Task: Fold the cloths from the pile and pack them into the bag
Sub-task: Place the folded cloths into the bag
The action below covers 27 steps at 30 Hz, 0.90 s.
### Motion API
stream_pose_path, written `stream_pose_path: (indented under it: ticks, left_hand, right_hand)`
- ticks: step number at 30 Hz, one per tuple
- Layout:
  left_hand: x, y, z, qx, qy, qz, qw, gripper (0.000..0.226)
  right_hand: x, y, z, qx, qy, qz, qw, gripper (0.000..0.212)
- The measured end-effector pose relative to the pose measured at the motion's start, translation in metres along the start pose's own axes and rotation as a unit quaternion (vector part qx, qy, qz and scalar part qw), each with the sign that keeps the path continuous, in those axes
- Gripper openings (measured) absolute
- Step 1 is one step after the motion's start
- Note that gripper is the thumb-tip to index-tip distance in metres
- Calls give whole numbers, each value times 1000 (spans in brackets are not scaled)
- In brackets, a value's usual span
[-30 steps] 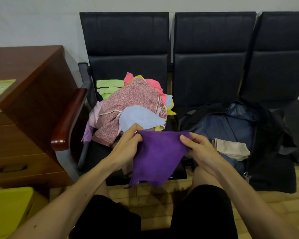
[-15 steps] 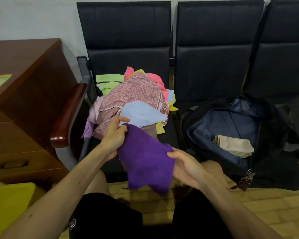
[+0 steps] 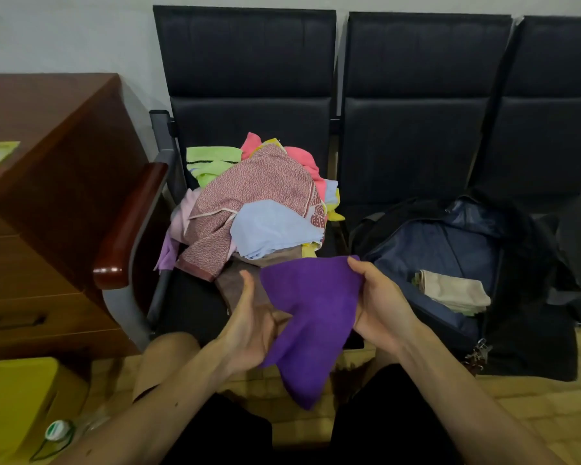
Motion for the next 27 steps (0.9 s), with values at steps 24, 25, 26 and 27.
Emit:
stream_pose_path:
  ticks: [24, 25, 26, 27]
  left_hand:
    - [2, -19, -71, -164, 234, -113, 952, 35]
    - [6, -18, -78, -168, 255, -130, 943, 37]
    - [10, -18, -83, -170, 266, -146, 938, 35]
    - [15, -18, -88, -170, 272, -158, 934, 32]
  right_hand:
    - [34, 4, -30, 47, -223, -64, 972, 63]
    - [36, 5, -18, 71, -218, -90, 969, 60]
    - [34, 5, -4, 93, -222, -101, 965, 58]
    - [29, 5, 7, 107, -240, -96, 960, 57]
Point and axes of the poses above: each hand's wrist, its own y-axis towards the middle knuckle, its own x-axis out of the back of the hand, z = x × y, the point moved 8 cm from there along y, towards the middle knuckle, and after that the axes turned 3 degrees about y, right-handed, at the moved point
